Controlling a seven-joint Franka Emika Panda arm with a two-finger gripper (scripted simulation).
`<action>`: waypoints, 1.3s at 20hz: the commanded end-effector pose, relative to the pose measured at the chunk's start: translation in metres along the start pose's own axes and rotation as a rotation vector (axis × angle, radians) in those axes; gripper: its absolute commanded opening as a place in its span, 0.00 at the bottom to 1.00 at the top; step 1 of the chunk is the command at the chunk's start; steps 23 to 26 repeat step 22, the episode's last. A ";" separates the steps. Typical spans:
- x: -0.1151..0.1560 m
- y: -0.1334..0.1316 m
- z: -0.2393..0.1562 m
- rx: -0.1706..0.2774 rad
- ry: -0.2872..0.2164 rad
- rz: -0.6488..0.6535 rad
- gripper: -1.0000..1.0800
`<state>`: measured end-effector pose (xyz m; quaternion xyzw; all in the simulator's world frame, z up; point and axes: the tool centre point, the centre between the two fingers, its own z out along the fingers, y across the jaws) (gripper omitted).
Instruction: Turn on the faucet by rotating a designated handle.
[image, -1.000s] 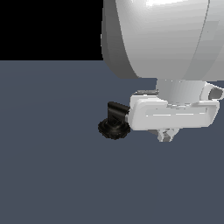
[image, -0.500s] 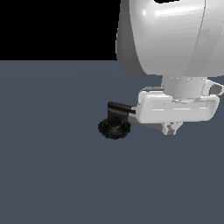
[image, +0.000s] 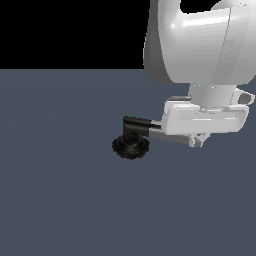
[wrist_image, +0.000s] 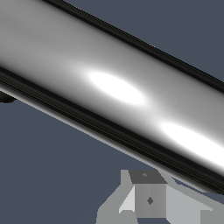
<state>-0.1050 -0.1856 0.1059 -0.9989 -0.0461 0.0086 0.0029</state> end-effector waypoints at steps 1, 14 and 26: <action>0.016 0.000 -0.003 -0.004 0.011 -0.018 0.00; 0.049 0.032 -0.005 -0.006 0.015 -0.013 0.00; 0.067 0.048 -0.006 -0.007 0.017 -0.011 0.00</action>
